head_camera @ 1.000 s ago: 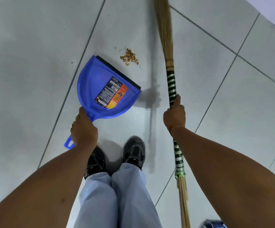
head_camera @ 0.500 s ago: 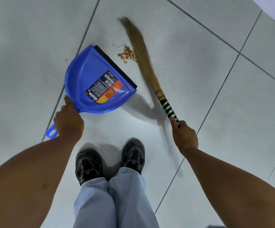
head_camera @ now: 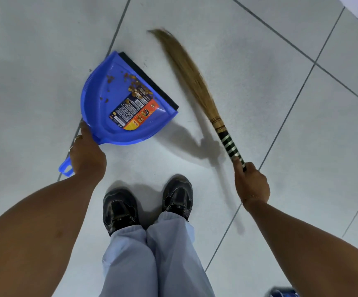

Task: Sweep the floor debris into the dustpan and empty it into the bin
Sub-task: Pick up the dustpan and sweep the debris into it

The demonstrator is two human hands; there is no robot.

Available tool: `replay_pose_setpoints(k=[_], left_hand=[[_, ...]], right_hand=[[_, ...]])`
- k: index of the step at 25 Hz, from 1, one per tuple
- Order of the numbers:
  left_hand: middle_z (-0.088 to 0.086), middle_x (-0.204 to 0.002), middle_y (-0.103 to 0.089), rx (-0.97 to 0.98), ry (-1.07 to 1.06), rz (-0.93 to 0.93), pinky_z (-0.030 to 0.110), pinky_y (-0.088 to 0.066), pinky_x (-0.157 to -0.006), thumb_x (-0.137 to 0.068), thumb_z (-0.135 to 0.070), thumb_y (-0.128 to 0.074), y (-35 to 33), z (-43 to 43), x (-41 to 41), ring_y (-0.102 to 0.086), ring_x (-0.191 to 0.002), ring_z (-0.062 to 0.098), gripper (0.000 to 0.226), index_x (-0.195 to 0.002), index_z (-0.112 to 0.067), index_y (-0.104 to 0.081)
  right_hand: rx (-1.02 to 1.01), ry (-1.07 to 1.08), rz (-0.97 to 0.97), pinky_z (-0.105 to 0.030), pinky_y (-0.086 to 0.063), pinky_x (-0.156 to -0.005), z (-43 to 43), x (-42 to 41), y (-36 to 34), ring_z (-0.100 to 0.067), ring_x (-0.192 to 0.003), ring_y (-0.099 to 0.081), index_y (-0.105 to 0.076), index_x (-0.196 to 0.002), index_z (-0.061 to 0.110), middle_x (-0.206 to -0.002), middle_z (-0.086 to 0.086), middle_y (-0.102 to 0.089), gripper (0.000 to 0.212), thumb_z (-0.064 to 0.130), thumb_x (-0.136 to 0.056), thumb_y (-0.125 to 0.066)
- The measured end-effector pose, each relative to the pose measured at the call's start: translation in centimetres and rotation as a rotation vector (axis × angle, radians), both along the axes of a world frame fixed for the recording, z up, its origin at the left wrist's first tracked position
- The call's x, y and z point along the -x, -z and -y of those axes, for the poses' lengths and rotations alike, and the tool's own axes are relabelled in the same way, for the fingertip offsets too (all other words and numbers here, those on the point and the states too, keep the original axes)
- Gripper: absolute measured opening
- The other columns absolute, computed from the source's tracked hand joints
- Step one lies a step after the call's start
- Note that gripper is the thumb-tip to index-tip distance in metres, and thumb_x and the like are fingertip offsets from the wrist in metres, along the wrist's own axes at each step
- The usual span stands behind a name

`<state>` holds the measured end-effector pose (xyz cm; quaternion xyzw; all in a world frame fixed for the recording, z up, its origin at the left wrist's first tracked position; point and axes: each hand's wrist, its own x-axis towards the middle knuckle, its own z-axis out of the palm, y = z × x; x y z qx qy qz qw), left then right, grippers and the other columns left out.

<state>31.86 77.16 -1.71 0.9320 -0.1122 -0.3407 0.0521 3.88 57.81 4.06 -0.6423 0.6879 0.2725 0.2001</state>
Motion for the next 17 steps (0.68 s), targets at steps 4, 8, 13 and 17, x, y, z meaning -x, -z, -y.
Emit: replay_pose_setpoints(k=[4, 8, 13, 17], left_hand=[[0.035, -0.118, -0.049, -0.107, 0.007, 0.066, 0.056, -0.036, -0.095, -0.08, 0.015, -0.047, 0.2, -2.8, -0.5, -0.048, -0.104, 0.053, 0.077, -0.145, -0.005, -0.012], [0.036, -0.121, -0.046, -0.146, 0.026, 0.11, 0.058, -0.032, -0.097, -0.083, 0.011, -0.046, 1.2, -3.6, -1.3, -0.044, -0.106, 0.055, 0.074, -0.146, -0.005, -0.012], [0.036, -0.114, -0.051, -0.068, -0.014, 0.128, 0.057, -0.036, -0.096, -0.079, 0.017, -0.046, 1.4, -3.7, -1.4, -0.048, -0.104, 0.054, 0.065, -0.138, 0.0, -0.025], [0.037, -0.11, -0.053, -0.06, -0.132, 0.117, 0.056, -0.039, -0.094, -0.075, 0.02, -0.046, 0.6, -5.6, -0.7, -0.05, -0.102, 0.053, 0.046, -0.119, 0.007, -0.038]], right_hand=[[-0.054, -0.113, -0.056, -0.028, -0.04, -0.061, 0.8, -2.1, 1.3, -0.025, -0.072, -0.055, -0.054, -0.087, 0.017, -0.066, 0.0, -0.052, 0.063, 0.073, -0.087, -0.023], [-0.109, -0.324, -0.059, -0.028, -0.04, -0.06, -0.1, -2.8, 1.1, -0.025, -0.07, -0.055, -0.052, -0.081, 0.02, -0.073, -0.003, -0.059, 0.059, 0.074, -0.085, -0.027], [-0.035, -0.195, 0.004, -0.03, -0.043, -0.061, -0.5, -2.1, -0.6, -0.026, -0.07, -0.057, -0.047, -0.071, 0.016, -0.063, -0.002, -0.054, 0.059, 0.07, -0.086, -0.029], [-0.028, -0.088, -0.022, -0.025, -0.033, -0.052, 0.8, -4.9, 0.6, -0.021, -0.064, -0.051, -0.057, -0.083, 0.015, -0.065, 0.001, -0.052, 0.068, 0.074, -0.086, -0.023]])
